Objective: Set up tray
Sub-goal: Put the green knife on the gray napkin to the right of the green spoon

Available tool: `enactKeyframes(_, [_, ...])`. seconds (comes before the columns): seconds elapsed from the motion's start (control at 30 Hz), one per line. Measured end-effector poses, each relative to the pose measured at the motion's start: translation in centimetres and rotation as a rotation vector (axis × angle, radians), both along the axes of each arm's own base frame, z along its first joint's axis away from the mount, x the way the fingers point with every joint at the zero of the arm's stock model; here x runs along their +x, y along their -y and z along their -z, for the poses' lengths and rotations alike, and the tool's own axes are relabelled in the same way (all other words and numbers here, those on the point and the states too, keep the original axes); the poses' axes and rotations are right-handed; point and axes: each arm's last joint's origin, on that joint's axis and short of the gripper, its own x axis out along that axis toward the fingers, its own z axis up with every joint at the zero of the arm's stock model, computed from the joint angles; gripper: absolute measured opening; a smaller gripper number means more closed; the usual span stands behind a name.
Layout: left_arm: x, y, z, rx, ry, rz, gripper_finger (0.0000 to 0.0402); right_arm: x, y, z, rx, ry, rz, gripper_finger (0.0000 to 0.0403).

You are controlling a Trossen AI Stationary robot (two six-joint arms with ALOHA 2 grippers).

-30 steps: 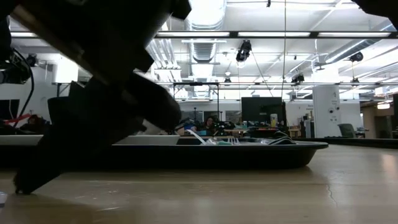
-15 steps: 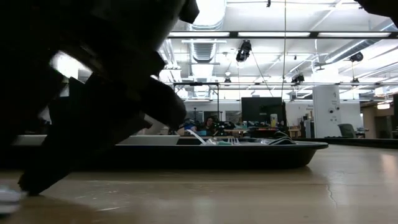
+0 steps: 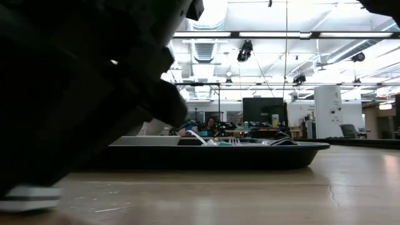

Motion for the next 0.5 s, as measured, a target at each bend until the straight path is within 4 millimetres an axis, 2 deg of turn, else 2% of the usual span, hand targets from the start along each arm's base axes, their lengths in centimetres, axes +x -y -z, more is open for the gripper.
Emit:
enactKeyframes(0.3, [0.0, 0.0, 0.0, 0.0, 0.0, 0.0, 0.0155, 0.3, -0.3, -1.8, -0.012, 0.102, -0.072, 0.0032])
enactKeyframes(0.5, [0.0, 0.0, 0.0, 0.0, 0.0, 0.0, 0.0155, 0.3, -0.2, -4.0, -0.027, 0.159, -0.063, 0.0032])
